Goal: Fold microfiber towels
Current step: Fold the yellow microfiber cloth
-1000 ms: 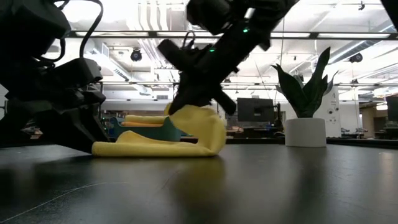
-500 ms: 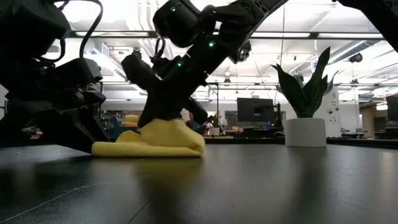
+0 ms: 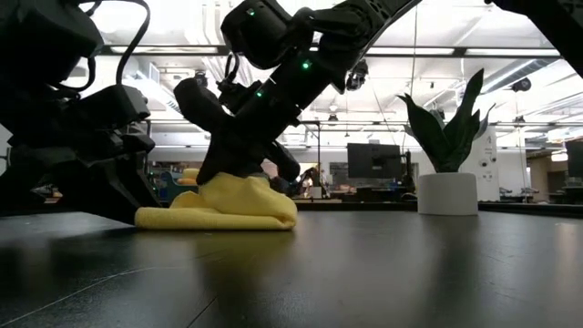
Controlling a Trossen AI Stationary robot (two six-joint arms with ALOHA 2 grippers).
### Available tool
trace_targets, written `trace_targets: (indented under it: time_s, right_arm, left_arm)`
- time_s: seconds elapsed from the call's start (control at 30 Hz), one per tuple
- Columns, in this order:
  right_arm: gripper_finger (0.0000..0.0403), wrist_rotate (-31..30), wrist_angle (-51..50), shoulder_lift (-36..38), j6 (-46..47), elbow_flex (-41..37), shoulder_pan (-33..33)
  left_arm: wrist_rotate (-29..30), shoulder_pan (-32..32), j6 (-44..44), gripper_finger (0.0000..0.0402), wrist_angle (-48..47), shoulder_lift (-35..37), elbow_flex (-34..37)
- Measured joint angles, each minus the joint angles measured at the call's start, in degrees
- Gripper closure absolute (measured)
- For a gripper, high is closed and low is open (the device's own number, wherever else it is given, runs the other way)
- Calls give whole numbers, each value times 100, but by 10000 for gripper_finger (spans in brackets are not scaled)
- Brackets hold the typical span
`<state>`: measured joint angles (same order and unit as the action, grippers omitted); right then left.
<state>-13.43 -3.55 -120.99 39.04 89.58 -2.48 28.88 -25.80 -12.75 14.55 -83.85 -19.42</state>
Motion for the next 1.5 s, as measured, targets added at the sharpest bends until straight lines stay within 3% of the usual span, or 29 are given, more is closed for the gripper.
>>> trace_targets:
  time_s: [0.27, 0.4, 0.6, 1.27, 1.5]
  right_arm:
    - [280, 47, 188, 0, -172, -7, 0]
    - [237, 365, 251, 0, -510, 56, 0]
    - [197, 662, 150, 0, -681, 164, -2]
    - [188, 525, 283, -51, -1609, 195, -79]
    - [188, 538, -596, 392, -2198, 192, -105]
  left_arm:
    - [-2, 0, 0, 269, 7, 0, 0]
    - [-2, -2, 0, 269, 7, 0, 0]
    - [-2, -2, -2, 269, 7, 0, 2]
    - [20, -4, -4, 269, 17, -1, 2]
    - [26, -4, -4, 269, 17, 0, 2]
